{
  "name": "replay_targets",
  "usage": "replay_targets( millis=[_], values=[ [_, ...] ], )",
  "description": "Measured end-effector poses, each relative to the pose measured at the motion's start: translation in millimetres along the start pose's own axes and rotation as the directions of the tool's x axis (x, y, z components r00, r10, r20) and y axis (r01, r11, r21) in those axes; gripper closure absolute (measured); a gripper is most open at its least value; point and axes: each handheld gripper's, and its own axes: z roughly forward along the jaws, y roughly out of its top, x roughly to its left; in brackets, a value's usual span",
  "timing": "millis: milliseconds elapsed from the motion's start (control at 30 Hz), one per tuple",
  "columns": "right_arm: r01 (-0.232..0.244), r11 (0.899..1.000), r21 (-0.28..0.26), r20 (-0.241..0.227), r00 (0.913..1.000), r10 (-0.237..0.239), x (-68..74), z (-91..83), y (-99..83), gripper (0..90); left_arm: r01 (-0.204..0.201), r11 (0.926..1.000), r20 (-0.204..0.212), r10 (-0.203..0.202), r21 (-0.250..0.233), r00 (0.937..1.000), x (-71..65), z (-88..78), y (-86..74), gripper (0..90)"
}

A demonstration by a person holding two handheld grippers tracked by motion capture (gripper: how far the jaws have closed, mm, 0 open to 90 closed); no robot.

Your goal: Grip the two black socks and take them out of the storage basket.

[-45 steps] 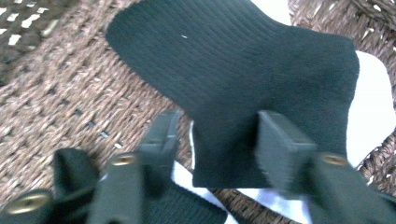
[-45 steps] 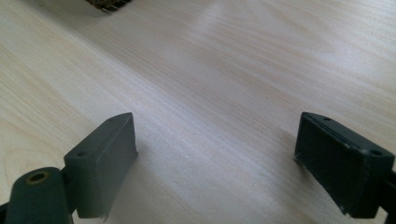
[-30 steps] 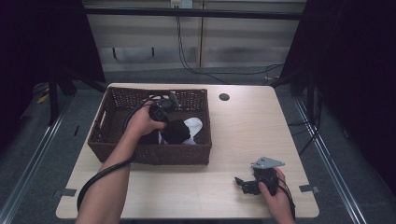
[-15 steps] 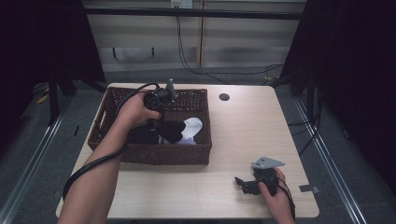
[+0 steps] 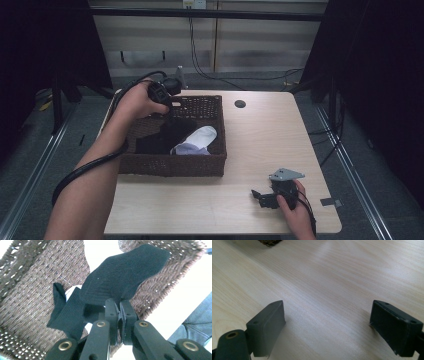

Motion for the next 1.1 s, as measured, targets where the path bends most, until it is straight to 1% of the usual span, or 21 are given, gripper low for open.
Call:
replay_targets(
  millis=[33,167,267,300,367,467,500,600,633,667,800,933,1000,1067,1100],
  values=[
    [0.0,1.0,0.0,0.0,1.0,0.0,0.0,0.0,0.0,11.8,0.0,1.0,0.0,0.0,0.0,1.0,0.0,0.0,0.0,86.6],
    [0.0,1.0,0.0,0.001,1.0,0.0,0.0,0.0,0.0,11.8,-0.001,0.9999,-0.009,0.001,-0.015,1.0,-3.7,-14.4,-4.9,86.6],
    [0.001,1.0,0.0,0.001,1.0,-0.001,0.0,0.0,0.0,11.7,0.0,0.9999,-0.013,-0.001,-0.016,0.9999,-5.8,-23.9,-9.0,86.6],
    [0.0,1.0,0.0,0.001,1.0,0.0,0.0,0.0,0.0,11.7,0.008,0.9999,-0.014,-0.008,-0.015,0.9999,-6.9,-26.8,-10.2,86.6],
    [0.0,1.0,0.001,0.001,1.0,0.0,0.0,0.0,0.0,11.7,0.004,0.9999,-0.019,-0.004,-0.014,0.9998,-8.8,-32.4,-12.2,86.6],
    [0.0,1.0,0.0,0.001,1.0,0.0,0.0,0.0,0.0,11.7,-0.002,0.9999,-0.009,0.002,-0.014,1.0,-12.3,-40.5,-15.1,86.6],
    [0.0,1.0,0.0,0.001,1.0,0.0,0.0,0.0,0.0,11.7,-0.003,1.0,-0.007,0.003,-0.007,1.0,-13.5,-42.9,-15.9,86.6],
    [-0.001,1.0,0.001,0.001,1.0,0.001,0.1,0.0,0.0,11.7,-0.009,0.9999,-0.001,0.009,-0.009,1.0,-18.3,-50.7,-18.5,86.7],
    [0.002,1.0,0.002,0.001,1.0,-0.002,-0.1,-0.1,0.0,11.8,-0.013,0.9999,0.0,0.013,-0.007,0.9999,-21.5,-56.6,-20.0,86.7],
    [0.002,1.0,0.002,0.001,1.0,-0.002,-0.1,-0.1,0.0,11.8,-0.013,0.9999,0.0,0.013,-0.007,0.9999,-21.5,-56.6,-20.0,86.7],
    [0.002,1.0,0.002,0.001,1.0,-0.002,0.0,-0.1,-0.1,11.8,-0.035,0.9993,0.007,0.035,-0.014,0.9994,-29.5,-66.7,-23.0,86.7],
    [0.0,1.0,0.003,0.001,1.0,0.0,0.1,-0.2,0.0,11.8,-0.036,0.9993,0.011,0.036,-0.013,0.9993,-38.1,-74.7,-26.6,86.7],
    [0.0,1.0,0.004,0.001,1.0,0.0,0.1,-0.2,0.0,11.8,-0.043,0.999,0.014,0.044,-0.012,0.9989,-42.2,-78.5,-28.4,86.7],
    [0.0,1.0,0.003,0.001,1.0,0.0,0.1,-0.2,0.0,11.8,-0.041,0.9989,0.02,0.042,-0.023,0.9989,-48.8,-82.9,-31.4,86.7],
    [0.0,1.0,0.003,0.001,1.0,0.0,0.1,-0.2,0.0,11.8,-0.041,0.9989,0.02,0.042,-0.023,0.9989,-48.8,-82.9,-31.4,86.7]
  ],
)
